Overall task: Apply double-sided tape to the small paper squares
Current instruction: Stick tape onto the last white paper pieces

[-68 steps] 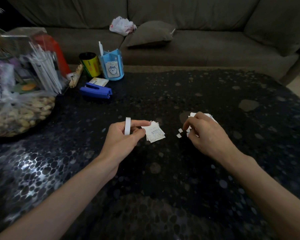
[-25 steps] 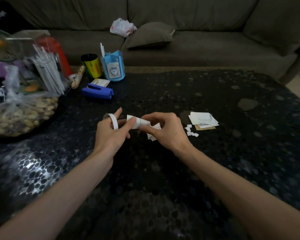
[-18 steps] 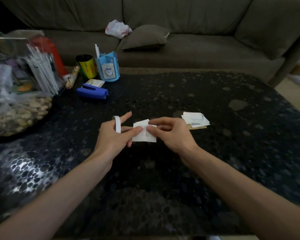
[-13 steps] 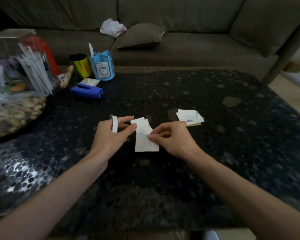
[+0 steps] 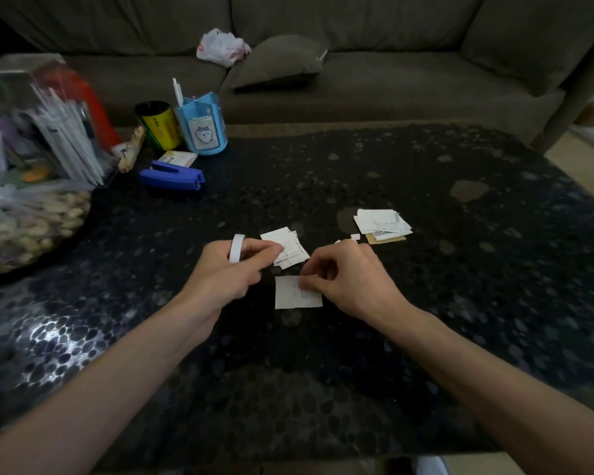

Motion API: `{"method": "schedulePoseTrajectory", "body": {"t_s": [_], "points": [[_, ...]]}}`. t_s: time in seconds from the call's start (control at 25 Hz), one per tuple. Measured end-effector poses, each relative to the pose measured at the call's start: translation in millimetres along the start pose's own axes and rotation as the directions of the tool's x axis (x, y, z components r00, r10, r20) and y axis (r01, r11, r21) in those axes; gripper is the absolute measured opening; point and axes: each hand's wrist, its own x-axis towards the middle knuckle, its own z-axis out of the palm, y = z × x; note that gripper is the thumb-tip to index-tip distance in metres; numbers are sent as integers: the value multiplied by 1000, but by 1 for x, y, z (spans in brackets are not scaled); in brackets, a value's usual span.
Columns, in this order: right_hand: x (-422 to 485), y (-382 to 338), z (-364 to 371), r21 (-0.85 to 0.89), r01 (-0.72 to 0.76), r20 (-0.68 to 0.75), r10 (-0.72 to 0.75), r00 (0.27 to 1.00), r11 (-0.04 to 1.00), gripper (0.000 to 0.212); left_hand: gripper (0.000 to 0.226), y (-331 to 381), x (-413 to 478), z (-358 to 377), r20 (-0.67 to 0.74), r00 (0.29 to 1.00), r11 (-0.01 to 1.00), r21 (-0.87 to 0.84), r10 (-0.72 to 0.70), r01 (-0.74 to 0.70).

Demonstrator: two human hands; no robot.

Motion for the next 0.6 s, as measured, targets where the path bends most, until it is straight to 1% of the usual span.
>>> {"method": "schedulePoseTrajectory", "body": {"t_s": [0.12,0.2,0.24,0.32,0.36,0.4,0.44,0.48,0.52,0.6], "points": [[2,2,1,-60,43,15,-42,999,997,5,14,-1,3,-2,6,1000,1000,-16,-12,12],[3,2,-1,-76,63,31,-61,998,995,9,13,-2,4,-3,27,999,998,-43,-33,34],[2,3,-2,-92,67,30,-64,997,994,14,13,-2,5,-2,45,998,997,-62,-44,47],[1,6,-1,-136,69,1,-70,998,988,34,14,-2,5,-2,92,994,992,-101,-62,72],[1,7,0,-93,70,-29,-73,997,993,42,14,-2,5,-2,119,991,990,-118,-65,79],[1,6,1,22,72,-60,-71,996,997,43,14,-2,5,-1,144,987,988,-127,-64,83],[2,5,2,181,76,-72,-64,995,981,42,14,-1,5,-1,167,984,988,-127,-62,83],[3,4,2,333,71,-54,-56,997,940,40,14,-1,4,0,186,981,989,-121,-59,83],[3,1,2,447,58,-27,-51,998,893,38,15,-1,4,0,200,978,990,-114,-56,80],[2,-3,2,573,23,10,-36,999,819,33,18,-1,3,0,210,976,992,-106,-47,71]]}}
